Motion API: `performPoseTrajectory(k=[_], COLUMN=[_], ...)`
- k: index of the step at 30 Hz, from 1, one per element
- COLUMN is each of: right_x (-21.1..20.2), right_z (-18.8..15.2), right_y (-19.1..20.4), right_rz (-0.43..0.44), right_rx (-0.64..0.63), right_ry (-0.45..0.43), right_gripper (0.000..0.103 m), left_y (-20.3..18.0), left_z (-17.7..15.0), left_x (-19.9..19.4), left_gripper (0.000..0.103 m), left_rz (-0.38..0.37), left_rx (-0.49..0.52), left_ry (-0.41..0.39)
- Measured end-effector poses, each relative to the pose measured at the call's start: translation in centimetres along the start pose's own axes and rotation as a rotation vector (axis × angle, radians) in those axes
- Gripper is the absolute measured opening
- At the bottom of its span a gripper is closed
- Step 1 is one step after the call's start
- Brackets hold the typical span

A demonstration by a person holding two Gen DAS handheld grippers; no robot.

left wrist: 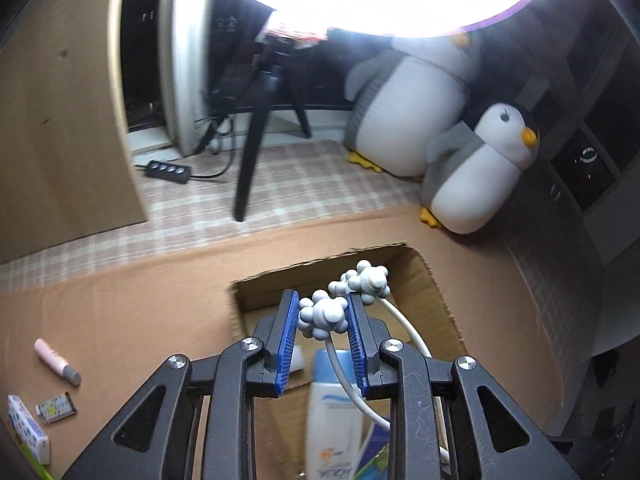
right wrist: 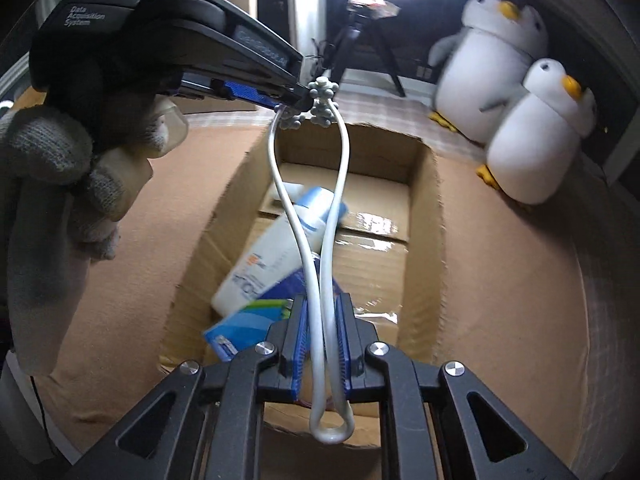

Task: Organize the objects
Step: 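Carry the white roller with both tools over the box and open both tools, then move the left tool to the dotted white tissue pack and close on it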

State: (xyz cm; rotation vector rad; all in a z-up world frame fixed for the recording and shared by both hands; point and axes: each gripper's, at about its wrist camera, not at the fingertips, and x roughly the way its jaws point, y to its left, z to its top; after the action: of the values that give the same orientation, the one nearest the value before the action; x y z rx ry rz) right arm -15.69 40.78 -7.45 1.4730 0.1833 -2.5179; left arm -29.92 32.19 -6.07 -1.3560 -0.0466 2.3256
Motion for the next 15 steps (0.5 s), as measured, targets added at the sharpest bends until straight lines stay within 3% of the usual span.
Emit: performPoseTrajectory(k=[2, 3, 4, 5, 6, 11, 15], right_x=[-0.1, -0.3, -0.4, -0.5, -0.8, -1.7, -1.7], right_z=[-0.1, -0.1, -0.1, 0.0, 0.0, 0.0, 0.0], right_y=[-0.7, -0.9, -1.4, -1.8, -1.9, -1.3, -0.6], right_rz=[0.011, 0.032, 0.055, 0.060, 0.057, 0.030, 0.016], right_rx=[0.020, 0.036, 0.060, 0.083, 0.097, 0.079, 0.076], right_ry=[-0.004, -0.012, -0.013, -0.017, -0.030, -0.055, -0.051], right_gripper=[0.014, 0.016, 0.029, 0.050, 0.058, 0.062, 0.062], left_y=[-0.7, -1.2, -1.4, -1.7, -1.8, -1.5, -0.6], left_z=[0.3, 0.5, 0.5, 0.5, 0.5, 0.3, -0.5], left_x=[0.5, 0.7, 0.7, 0.4, 0.1, -0.8, -1.8], left_gripper=[0.028, 0.041, 0.061, 0.070, 0.080, 0.082, 0.091], left_rz=[-0.021, -0.034, -0.039, -0.030, -0.018, 0.009, 0.027], left_rx=[0.012, 0.020, 0.025, 0.030, 0.035, 0.053, 0.036], left_ry=[0.015, 0.023, 0.022, 0.002, -0.012, -0.012, -0.018])
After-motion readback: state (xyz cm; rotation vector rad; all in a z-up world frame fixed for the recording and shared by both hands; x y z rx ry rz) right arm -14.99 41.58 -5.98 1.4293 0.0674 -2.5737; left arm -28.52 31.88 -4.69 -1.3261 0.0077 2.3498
